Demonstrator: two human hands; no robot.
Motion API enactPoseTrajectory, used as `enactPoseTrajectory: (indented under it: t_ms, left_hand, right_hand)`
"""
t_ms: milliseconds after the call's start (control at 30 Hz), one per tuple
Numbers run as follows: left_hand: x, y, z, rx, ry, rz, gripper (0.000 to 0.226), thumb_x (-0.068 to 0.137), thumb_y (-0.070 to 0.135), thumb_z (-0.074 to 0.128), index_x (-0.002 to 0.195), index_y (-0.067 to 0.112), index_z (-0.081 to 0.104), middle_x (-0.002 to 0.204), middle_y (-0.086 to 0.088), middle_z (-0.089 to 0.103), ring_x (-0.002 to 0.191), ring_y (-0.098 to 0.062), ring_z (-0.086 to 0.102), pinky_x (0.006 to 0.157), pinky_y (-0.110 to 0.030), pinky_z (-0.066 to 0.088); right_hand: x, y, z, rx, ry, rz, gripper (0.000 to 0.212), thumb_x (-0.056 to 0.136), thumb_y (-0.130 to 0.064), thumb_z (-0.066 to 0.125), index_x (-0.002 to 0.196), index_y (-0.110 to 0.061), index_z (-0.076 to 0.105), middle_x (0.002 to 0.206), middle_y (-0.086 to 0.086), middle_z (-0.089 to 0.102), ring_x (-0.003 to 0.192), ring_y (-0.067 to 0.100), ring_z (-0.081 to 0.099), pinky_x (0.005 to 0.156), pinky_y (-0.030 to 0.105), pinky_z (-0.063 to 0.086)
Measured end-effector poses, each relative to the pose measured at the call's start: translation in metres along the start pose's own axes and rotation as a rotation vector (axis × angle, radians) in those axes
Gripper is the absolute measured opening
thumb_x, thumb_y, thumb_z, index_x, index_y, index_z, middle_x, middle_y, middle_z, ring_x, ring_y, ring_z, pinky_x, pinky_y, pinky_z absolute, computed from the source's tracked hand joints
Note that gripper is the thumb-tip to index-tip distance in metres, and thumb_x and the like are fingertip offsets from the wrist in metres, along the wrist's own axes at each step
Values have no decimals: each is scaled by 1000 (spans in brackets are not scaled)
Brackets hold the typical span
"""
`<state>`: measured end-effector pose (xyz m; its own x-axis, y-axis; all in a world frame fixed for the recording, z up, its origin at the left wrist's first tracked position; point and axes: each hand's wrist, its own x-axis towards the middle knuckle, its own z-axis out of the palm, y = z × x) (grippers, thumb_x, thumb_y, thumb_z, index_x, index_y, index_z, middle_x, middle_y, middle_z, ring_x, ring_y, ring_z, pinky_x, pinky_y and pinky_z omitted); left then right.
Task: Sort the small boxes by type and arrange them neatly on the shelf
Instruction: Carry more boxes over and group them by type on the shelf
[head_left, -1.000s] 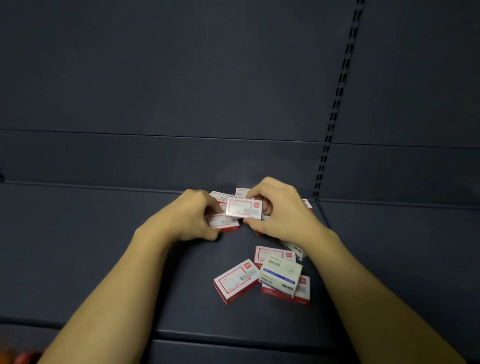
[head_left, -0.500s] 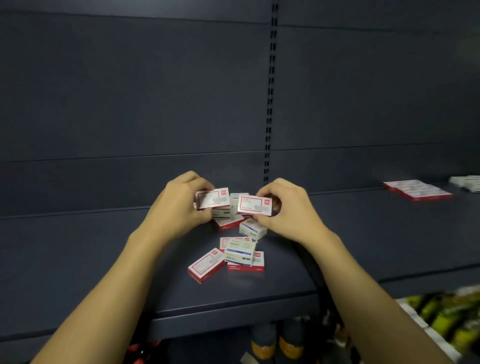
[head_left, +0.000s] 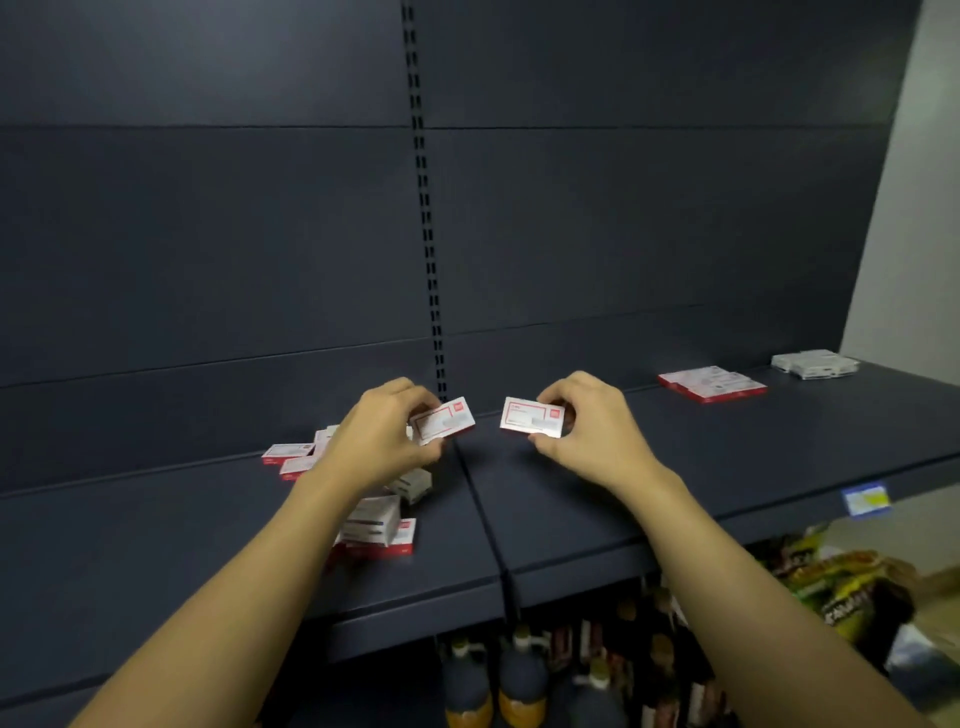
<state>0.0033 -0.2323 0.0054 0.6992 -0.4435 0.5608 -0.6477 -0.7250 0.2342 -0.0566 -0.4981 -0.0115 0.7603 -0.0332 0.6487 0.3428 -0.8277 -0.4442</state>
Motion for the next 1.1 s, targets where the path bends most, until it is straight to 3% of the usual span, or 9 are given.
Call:
enactPoseTrajectory:
  t_ms: [500, 667, 933, 1100]
  left_hand:
    - [36, 168, 83, 3, 86, -52, 42, 65, 41, 65, 105, 28, 68, 99, 14, 57, 90, -11, 59, 79, -39, 55]
    - [60, 199, 104, 7, 75, -60, 38, 71, 32, 72, 108, 26, 67, 101, 13, 56, 92, -12, 58, 81, -38, 55]
    - [112, 228, 147, -7, 65, -45, 40, 71, 36, 71, 109, 27, 67, 101, 13, 55, 92, -12, 58, 79, -39, 55]
    - [154, 230, 178, -6, 53, -29, 50, 61, 49, 60, 105, 27, 69, 98, 11, 59, 92, -14, 61, 81, -39, 55]
  right_hand:
    - [-24, 112, -122, -48, -41, 3, 29, 69, -25, 77, 97, -21, 69, 97, -9, 54, 88, 13, 58, 79, 33, 53]
    - [-25, 149, -144, -64, -38, 27, 28, 69, -23, 77, 96, -20, 69, 96, -7, 55, 88, 12, 56, 79, 33, 52]
    - [-1, 211, -162, -80, -25, 73, 32, 70, -20, 78, 101, -17, 71, 101, -6, 58, 91, 13, 60, 79, 26, 51]
    - [22, 258, -164, -105, -34, 39, 33, 67, -24, 80, 99, -21, 72, 94, -9, 55, 87, 13, 59, 77, 27, 49]
